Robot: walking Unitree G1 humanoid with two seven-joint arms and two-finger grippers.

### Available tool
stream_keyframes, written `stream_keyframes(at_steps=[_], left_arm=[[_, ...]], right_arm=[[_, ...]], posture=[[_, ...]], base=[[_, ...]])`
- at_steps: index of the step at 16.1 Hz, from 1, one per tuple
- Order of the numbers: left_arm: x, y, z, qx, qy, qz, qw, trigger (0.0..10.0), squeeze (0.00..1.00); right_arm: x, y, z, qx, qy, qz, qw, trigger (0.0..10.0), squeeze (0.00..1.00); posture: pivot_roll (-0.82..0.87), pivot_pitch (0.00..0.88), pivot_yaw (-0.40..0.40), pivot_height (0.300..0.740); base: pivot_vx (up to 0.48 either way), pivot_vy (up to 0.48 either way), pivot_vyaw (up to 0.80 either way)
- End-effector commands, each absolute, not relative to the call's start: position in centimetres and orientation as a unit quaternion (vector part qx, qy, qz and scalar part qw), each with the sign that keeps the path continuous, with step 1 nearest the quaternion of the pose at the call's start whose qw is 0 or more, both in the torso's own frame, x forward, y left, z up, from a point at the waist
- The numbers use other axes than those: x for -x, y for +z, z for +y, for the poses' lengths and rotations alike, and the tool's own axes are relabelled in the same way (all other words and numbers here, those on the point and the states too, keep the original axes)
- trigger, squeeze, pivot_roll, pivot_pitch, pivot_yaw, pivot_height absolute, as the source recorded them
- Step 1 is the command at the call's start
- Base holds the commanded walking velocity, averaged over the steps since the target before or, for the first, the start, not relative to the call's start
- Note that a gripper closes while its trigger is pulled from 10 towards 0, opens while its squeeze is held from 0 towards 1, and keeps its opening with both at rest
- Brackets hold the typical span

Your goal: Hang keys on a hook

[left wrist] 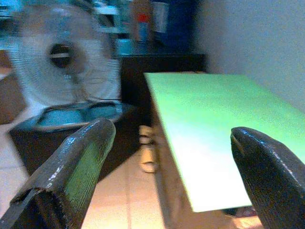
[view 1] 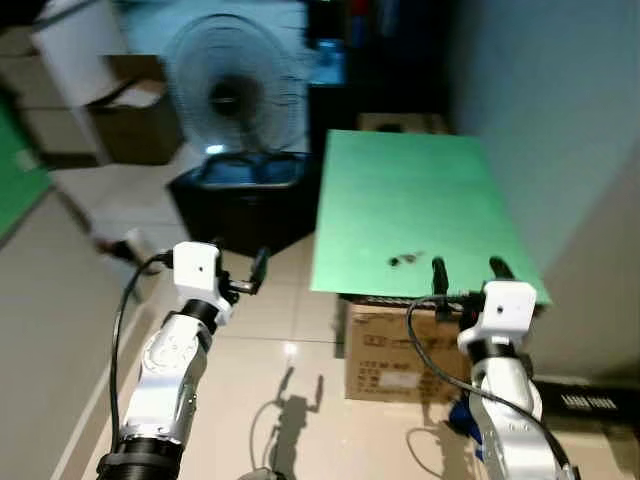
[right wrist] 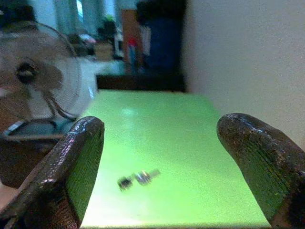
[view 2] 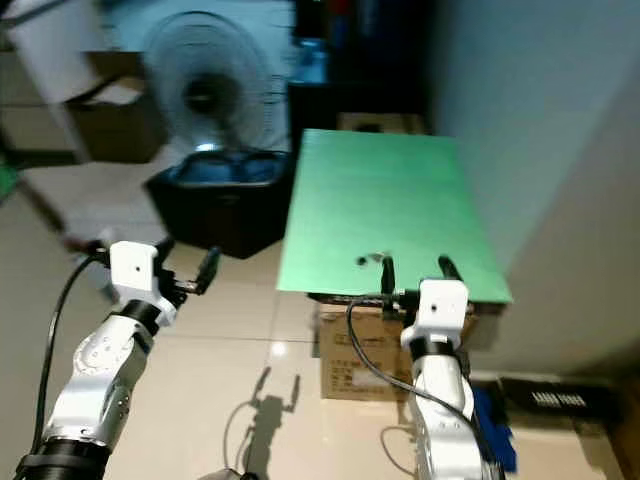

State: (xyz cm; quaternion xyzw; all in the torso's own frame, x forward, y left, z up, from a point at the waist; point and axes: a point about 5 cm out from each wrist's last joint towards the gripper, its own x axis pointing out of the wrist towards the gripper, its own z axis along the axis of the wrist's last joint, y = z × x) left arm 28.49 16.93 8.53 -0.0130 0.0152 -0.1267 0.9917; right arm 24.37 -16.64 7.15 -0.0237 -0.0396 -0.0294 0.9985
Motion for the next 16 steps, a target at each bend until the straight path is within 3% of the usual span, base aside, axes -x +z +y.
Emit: stream_keyframes(at_steps=[1, 11, 16], left_arm=[[-28.72, 8.87, 16.64, 0.001, -0.140, 0.015, 0.990, 10.0, 0.00], [-28.52, 8.81, 15.72, -0.018, -0.165, 0.027, 0.986, 10.0, 0.00], [-28.18, 8.50, 15.67, -0.023, -0.167, 0.037, 0.985, 10.0, 0.00]], right_arm=[[-24.39, 7.05, -16.50, 0.024, -0.029, -0.035, 0.999, 10.0, 0.00], [-23.99, 6.69, -16.38, 0.040, -0.023, -0.019, 0.999, 10.0, 0.00], [-23.97, 6.32, -16.49, 0.043, -0.031, 0.000, 0.999, 10.0, 0.00]], posture=[[-0.07, 0.000, 0.096, 0.703], [-0.07, 0.000, 0.098, 0.687], [-0.07, 0.000, 0.098, 0.692]], base=[[0.000, 0.000, -0.45], [0.000, 0.000, -0.49], [0.000, 0.000, 0.00]])
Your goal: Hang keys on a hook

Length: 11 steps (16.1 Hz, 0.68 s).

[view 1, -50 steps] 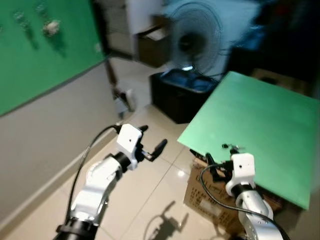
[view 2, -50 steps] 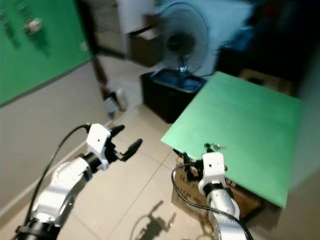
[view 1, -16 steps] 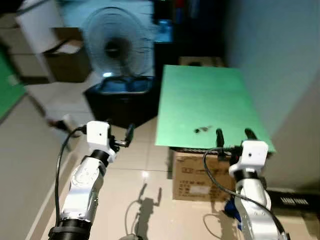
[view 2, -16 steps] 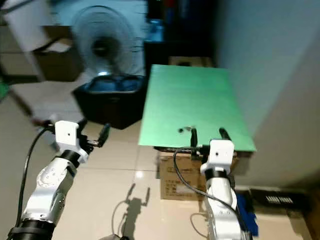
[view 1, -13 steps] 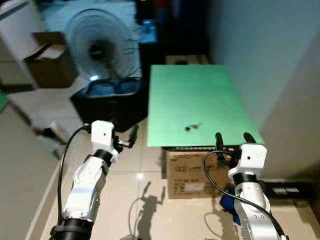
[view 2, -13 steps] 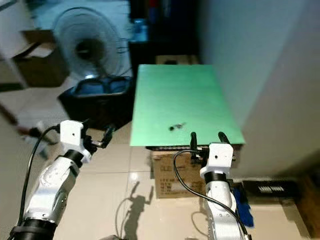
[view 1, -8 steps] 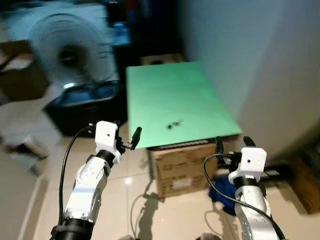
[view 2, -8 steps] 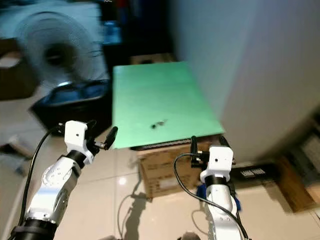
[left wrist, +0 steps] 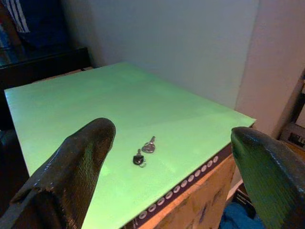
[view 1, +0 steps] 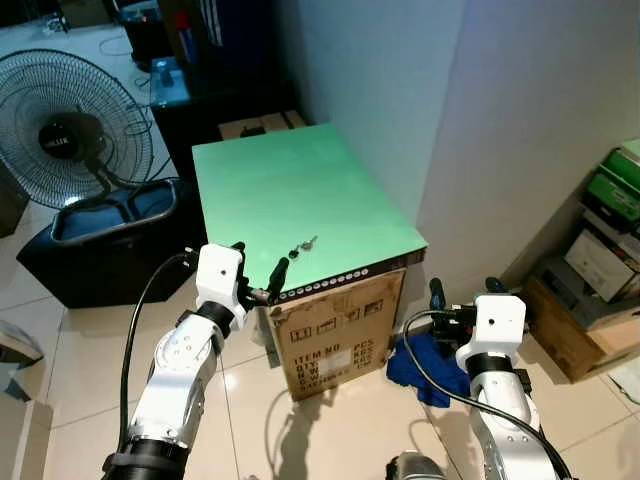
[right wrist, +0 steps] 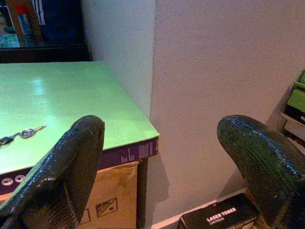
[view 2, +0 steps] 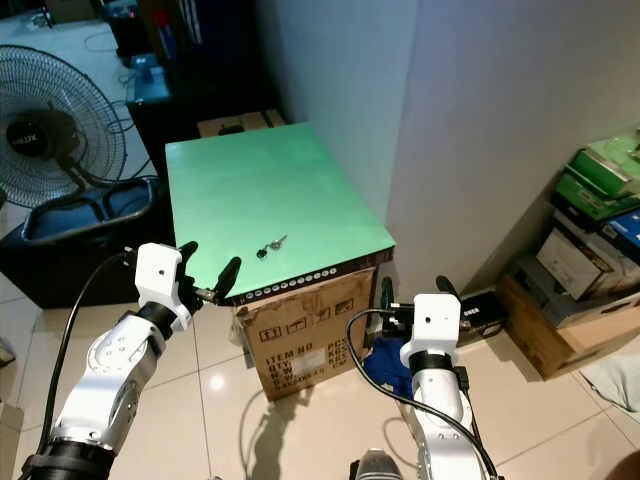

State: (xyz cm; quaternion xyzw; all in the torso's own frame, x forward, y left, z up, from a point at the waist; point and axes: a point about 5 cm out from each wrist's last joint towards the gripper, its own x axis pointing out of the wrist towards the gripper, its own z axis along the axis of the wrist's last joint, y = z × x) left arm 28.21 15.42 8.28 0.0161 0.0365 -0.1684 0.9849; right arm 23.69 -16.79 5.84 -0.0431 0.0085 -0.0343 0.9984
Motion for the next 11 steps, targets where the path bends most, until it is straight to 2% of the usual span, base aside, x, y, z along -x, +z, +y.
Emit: stream_keyframes(at_steps=[1, 4, 11], left_arm=[[-28.07, 8.50, 15.61, -0.024, -0.168, 0.037, 0.985, 10.0, 0.00], [-27.83, 8.22, 15.46, -0.032, -0.176, 0.044, 0.983, 10.0, 0.00], [-27.75, 8.01, 15.17, -0.056, -0.194, 0.054, 0.978, 10.0, 0.00]], right_arm=[[-23.95, 6.30, -16.74, 0.029, -0.035, 0.001, 0.999, 10.0, 0.00], [-23.83, 6.44, -16.71, 0.026, -0.036, -0.002, 0.999, 10.0, 0.00], [-23.64, 6.24, -16.52, 0.022, -0.034, 0.002, 0.999, 10.0, 0.00]], posture=[[-0.07, 0.000, 0.096, 0.706], [-0.07, 0.000, 0.098, 0.740], [-0.08, 0.000, 0.116, 0.740]], base=[[0.000, 0.000, 0.00], [0.000, 0.000, 0.00], [0.000, 0.000, 0.00]])
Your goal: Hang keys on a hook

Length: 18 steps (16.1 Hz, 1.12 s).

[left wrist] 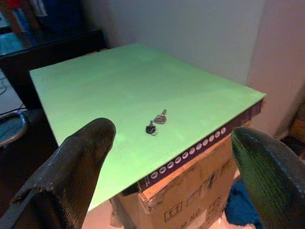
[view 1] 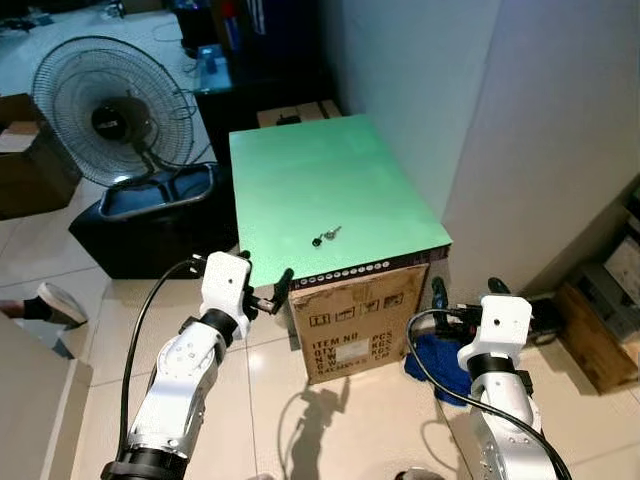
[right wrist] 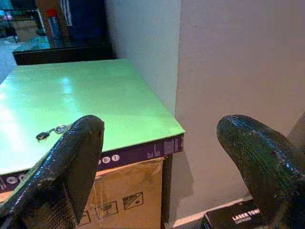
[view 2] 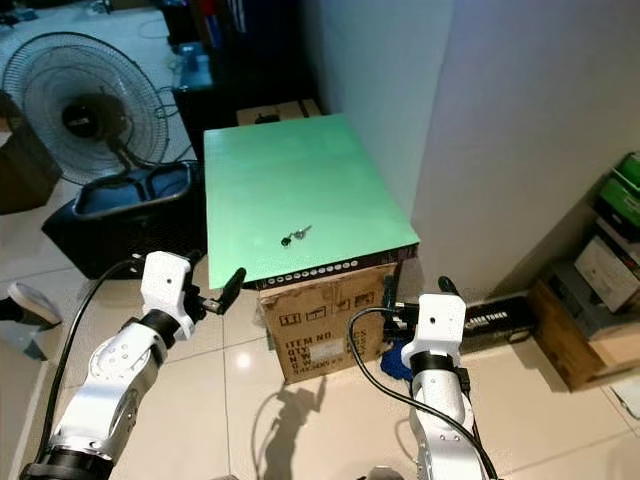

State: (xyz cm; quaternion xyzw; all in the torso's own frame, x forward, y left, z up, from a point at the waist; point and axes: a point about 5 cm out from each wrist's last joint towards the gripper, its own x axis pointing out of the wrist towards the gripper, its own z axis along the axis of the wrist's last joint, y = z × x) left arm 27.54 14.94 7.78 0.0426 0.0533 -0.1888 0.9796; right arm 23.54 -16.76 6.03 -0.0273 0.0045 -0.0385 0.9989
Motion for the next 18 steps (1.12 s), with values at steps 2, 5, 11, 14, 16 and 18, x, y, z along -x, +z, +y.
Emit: stream_keyframes(at_steps=[2, 5, 11, 14, 16, 18], left_arm=[[-27.7, 8.1, 15.0, -0.057, -0.201, 0.054, 0.976, 10.0, 0.00], [-27.8, 7.9, 14.6, -0.074, -0.217, 0.060, 0.971, 10.0, 0.00], [-27.9, 7.5, 14.2, -0.079, -0.229, 0.069, 0.968, 10.0, 0.00], [-27.9, 7.3, 14.2, -0.075, -0.224, 0.076, 0.969, 10.0, 0.00], [-27.8, 7.1, 14.1, -0.075, -0.222, 0.079, 0.969, 10.0, 0.00], [-27.8, 7.1, 14.0, -0.081, -0.226, 0.075, 0.968, 10.0, 0.00]], right_arm=[[-23.5, 5.8, -16.2, 0.029, -0.027, 0.016, 0.999, 10.0, 0.00], [-23.4, 5.6, -15.9, 0.035, -0.017, 0.017, 0.999, 10.0, 0.00], [-23.3, 5.4, -15.7, 0.034, -0.018, 0.020, 0.999, 10.0, 0.00], [-23.2, 5.3, -15.6, 0.036, -0.012, 0.021, 0.999, 10.0, 0.00], [-23.2, 5.3, -15.5, 0.037, -0.010, 0.022, 0.999, 10.0, 0.00], [-23.2, 5.3, -15.5, 0.039, -0.009, 0.023, 0.999, 10.0, 0.00]], posture=[[-0.09, 0.000, 0.121, 0.740], [-0.10, 0.000, 0.128, 0.740], [-0.10, 0.000, 0.139, 0.740], [-0.10, 0.000, 0.137, 0.740], [-0.10, 0.000, 0.134, 0.740], [-0.11, 0.000, 0.135, 0.740]], base=[[0.000, 0.000, 0.00], [0.320, 0.000, 0.00], [0.480, 0.000, 0.00], [0.468, 0.000, 0.00], [0.431, 0.000, 0.00], [0.431, 0.000, 0.00]])
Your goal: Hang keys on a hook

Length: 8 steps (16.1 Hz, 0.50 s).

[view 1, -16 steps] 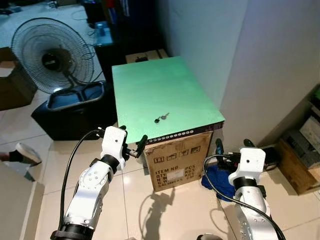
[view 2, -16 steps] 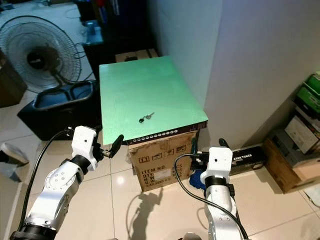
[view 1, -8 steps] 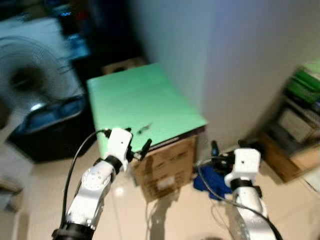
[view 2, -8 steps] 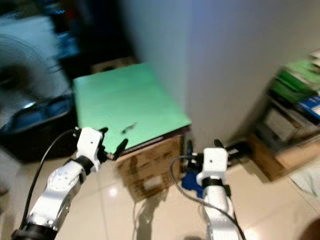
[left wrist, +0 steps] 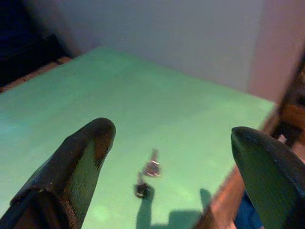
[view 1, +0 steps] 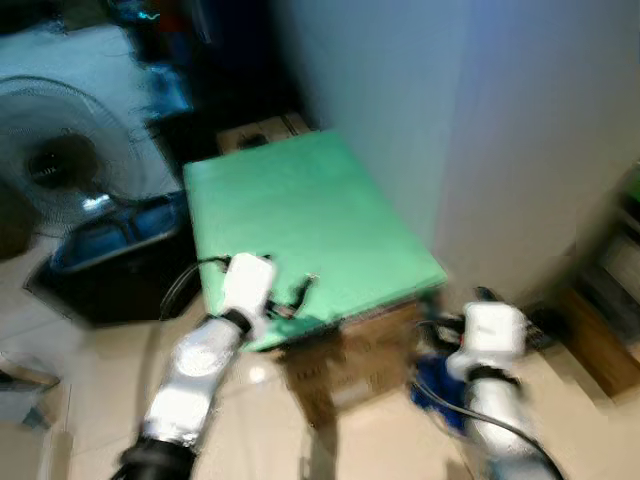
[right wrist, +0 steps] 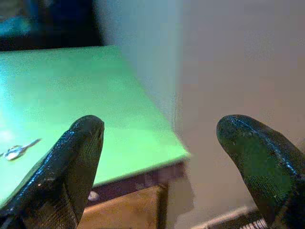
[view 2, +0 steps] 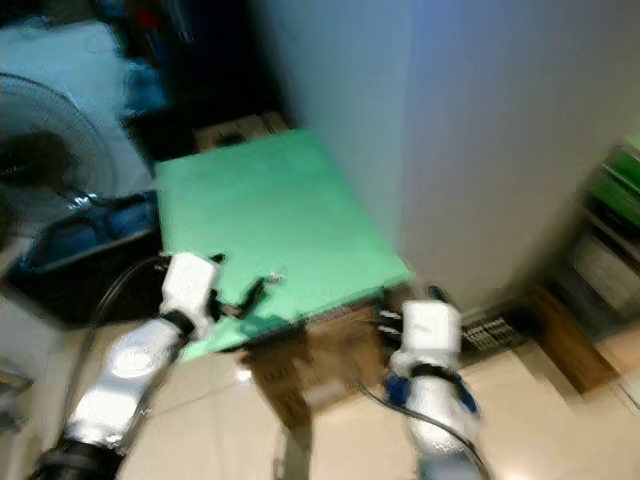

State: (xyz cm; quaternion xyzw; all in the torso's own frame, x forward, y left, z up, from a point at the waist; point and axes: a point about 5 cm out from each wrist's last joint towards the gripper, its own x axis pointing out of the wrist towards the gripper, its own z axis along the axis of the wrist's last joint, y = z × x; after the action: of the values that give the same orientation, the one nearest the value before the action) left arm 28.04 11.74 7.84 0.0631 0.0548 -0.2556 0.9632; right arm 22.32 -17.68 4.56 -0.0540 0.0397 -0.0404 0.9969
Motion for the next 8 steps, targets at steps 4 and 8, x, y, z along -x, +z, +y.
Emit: stream_keyframes(at_steps=[4, 8], left_arm=[[-27.73, 6.70, 13.88, -0.076, -0.233, 0.087, 0.966, 10.0, 0.00], [-27.74, 6.79, 13.95, -0.080, -0.226, 0.082, 0.967, 10.0, 0.00]], right_arm=[[-23.11, 5.11, -15.52, 0.038, -0.007, 0.028, 0.999, 10.0, 0.00], [-23.06, 5.06, -15.54, 0.039, -0.008, 0.030, 0.999, 10.0, 0.00]], posture=[[-0.11, 0.000, 0.139, 0.740], [-0.11, 0.000, 0.141, 0.740]], base=[[0.463, 0.061, 0.00], [0.322, 0.000, 0.00]])
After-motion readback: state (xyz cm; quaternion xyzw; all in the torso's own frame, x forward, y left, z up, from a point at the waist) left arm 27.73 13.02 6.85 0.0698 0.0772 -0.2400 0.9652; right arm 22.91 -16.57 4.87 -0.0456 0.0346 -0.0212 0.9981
